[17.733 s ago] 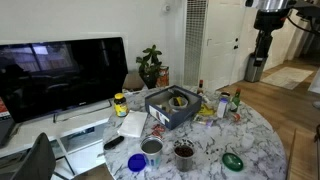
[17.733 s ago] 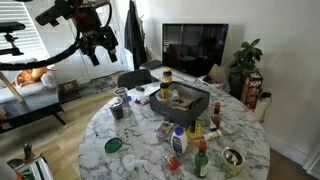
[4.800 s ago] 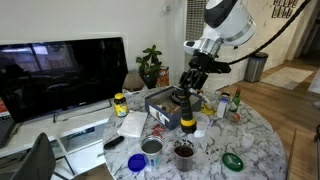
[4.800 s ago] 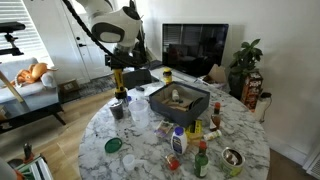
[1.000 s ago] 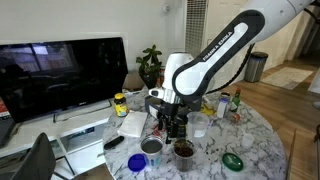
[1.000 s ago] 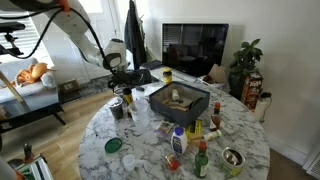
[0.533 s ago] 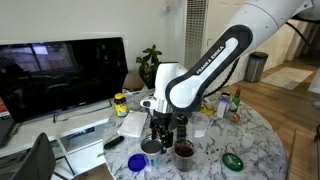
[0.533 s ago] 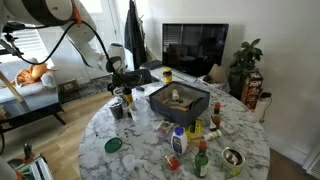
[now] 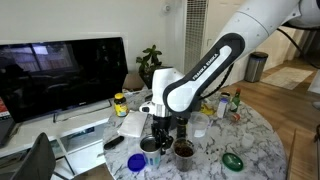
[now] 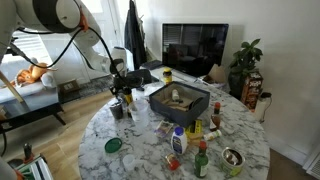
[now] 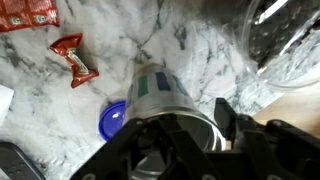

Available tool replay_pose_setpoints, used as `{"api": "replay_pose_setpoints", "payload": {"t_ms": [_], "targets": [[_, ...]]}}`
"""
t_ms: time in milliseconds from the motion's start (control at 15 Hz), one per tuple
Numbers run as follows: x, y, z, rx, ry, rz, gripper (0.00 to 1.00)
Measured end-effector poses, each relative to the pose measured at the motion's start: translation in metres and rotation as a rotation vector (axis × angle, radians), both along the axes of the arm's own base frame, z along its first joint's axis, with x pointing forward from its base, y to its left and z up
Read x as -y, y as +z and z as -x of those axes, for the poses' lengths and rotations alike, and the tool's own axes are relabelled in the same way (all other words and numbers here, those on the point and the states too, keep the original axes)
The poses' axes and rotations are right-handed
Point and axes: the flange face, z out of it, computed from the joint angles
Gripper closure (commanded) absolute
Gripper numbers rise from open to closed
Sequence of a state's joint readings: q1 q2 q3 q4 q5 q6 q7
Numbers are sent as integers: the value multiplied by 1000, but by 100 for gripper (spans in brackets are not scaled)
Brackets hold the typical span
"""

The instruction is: Remove the clear cup from the box and put the torch on the table then put the silver cup inside the clear cup

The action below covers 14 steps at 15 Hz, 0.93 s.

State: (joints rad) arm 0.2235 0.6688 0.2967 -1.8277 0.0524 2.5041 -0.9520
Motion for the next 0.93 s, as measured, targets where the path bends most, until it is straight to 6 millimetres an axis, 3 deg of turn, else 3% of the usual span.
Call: {"api": "replay_pose_setpoints", "payload": {"t_ms": [133, 533, 733, 933], "targets": [[1, 3, -3, -3, -3, -4, 99], [-10, 23, -8, 14, 5, -38, 99], [-23, 61, -8, 58, 22, -75, 99], [-25, 123, -9, 143, 20, -105, 99]]}}
